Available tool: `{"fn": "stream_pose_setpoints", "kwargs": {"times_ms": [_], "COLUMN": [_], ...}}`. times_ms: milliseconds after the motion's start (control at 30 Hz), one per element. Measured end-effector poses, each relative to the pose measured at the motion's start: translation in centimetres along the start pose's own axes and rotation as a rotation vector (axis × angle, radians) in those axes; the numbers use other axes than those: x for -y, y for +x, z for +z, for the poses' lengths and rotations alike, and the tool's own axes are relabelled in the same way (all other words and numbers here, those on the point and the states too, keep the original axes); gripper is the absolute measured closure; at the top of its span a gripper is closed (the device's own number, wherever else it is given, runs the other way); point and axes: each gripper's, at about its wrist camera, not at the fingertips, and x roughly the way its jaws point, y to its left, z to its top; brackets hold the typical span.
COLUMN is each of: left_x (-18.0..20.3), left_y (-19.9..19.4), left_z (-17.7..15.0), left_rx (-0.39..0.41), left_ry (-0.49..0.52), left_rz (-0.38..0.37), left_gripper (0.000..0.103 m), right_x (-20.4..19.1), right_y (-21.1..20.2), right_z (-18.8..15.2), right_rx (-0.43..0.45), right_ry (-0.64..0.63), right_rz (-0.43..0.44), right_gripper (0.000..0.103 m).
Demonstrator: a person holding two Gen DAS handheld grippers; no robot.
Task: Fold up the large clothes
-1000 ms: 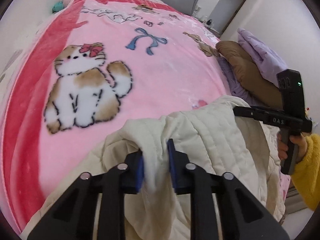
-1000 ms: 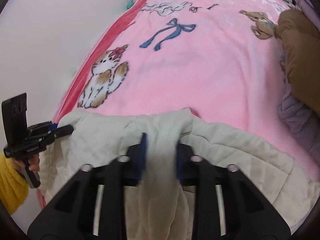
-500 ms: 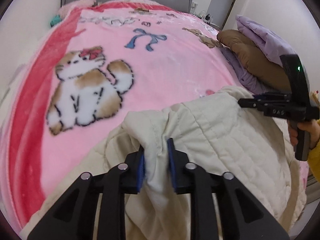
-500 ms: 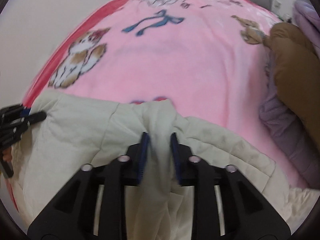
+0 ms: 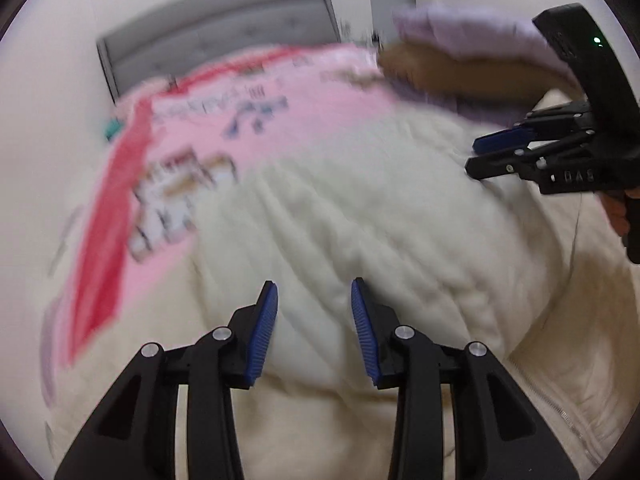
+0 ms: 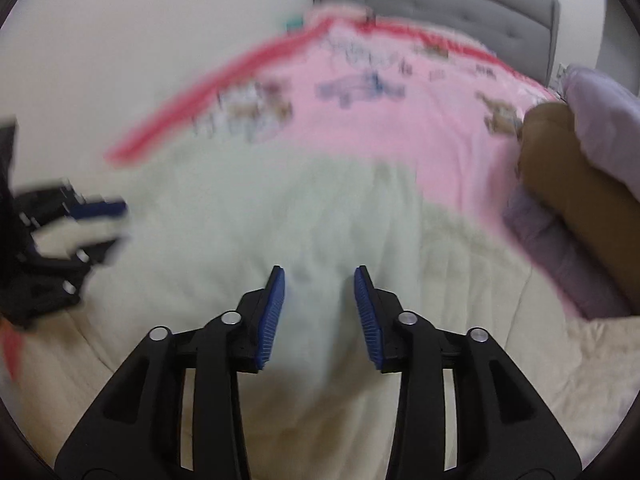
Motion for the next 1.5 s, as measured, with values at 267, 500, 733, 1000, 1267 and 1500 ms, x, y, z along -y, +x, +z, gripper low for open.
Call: {"fn": "stream_pose_setpoints", "kwargs": {"times_ms": [267, 500, 733, 1000, 1267, 1500], "left_x": [-0.2, 3.1, 9.9, 13.3, 13.7, 13.9], "left_y": [2.5, -3.2, -3.1, 3.2, 3.4, 3.5], "left_z": [-1.3, 2.6, 5.2, 4.3, 4.0, 3.8], "left_rx": [-0.075, 0.046, 0.079, -0.127, -0.146, -0.136], "left_ry": [-0.002, 0.024, 0.102, 0.113, 0.123, 0.122], "left_rz": [-0.009, 0.223, 0.153, 0.220, 0.238, 0.253], "left_gripper": [0.065, 0.065, 0.054, 0.054, 0.054, 0.054], "right_x": [1.2, 4.3, 18.0, 33.2, 38.1, 37.8], "right_y": [4.1, -4.8, -14.4, -16.7, -11.7, -11.2], "right_z": [-2.2, -1.6, -11.0, -24.6, -28.8, -28.6], "right_rx": [-0.092, 0.222, 0.397, 0.361, 0.376, 0.386], "right_ry": [0.017, 0.243, 0.791, 1.186, 1.377, 1.403], "right_rz": [0.011, 0.021, -0.283, -0.515, -0.268, -0.260], "right_gripper": [0.065, 0.022, 0.018, 0.014, 0.032, 0.056]}}
